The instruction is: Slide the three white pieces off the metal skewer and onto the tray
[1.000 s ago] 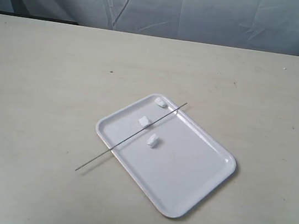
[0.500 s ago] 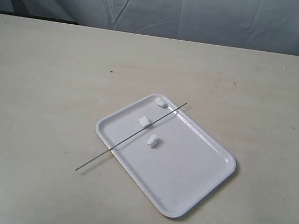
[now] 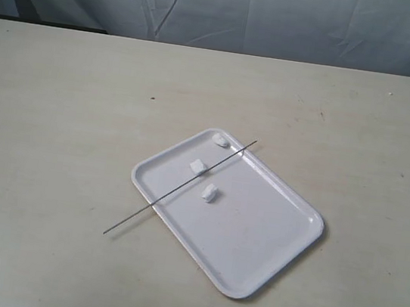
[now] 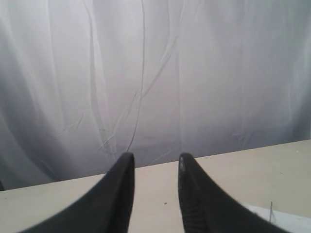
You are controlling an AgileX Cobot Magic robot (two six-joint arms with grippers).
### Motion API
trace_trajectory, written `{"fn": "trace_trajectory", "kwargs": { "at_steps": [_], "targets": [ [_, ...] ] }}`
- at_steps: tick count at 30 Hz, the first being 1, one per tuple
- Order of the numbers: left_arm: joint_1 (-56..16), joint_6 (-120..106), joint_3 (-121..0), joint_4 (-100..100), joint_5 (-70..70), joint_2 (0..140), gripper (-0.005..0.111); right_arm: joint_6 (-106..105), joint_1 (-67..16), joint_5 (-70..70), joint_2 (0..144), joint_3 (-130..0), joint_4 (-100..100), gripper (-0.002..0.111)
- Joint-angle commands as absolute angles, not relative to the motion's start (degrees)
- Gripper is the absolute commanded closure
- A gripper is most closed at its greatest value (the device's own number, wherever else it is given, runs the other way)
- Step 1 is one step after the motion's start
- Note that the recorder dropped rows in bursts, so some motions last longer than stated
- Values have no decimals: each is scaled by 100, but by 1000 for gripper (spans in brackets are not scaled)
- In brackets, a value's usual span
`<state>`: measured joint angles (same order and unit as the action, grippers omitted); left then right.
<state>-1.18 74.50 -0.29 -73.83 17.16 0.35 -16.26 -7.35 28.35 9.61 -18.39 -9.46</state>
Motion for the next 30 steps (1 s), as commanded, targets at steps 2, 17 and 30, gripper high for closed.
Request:
{"fn": "trace_trajectory", "kwargs": {
  "at_steps": [2,17,30],
  "targets": [
    [-108,7402,0,-7798,2094,0,76,-1647,-750,2811,894,-1823,-952,109],
    [-108,3331,0,-2883,-691,0,76,-1647,151,346,0,-502,-1221,109],
    [116,-197,0,488,-762,0,76,-1647,151,1427,0,0,-1187,109]
  ]
}}
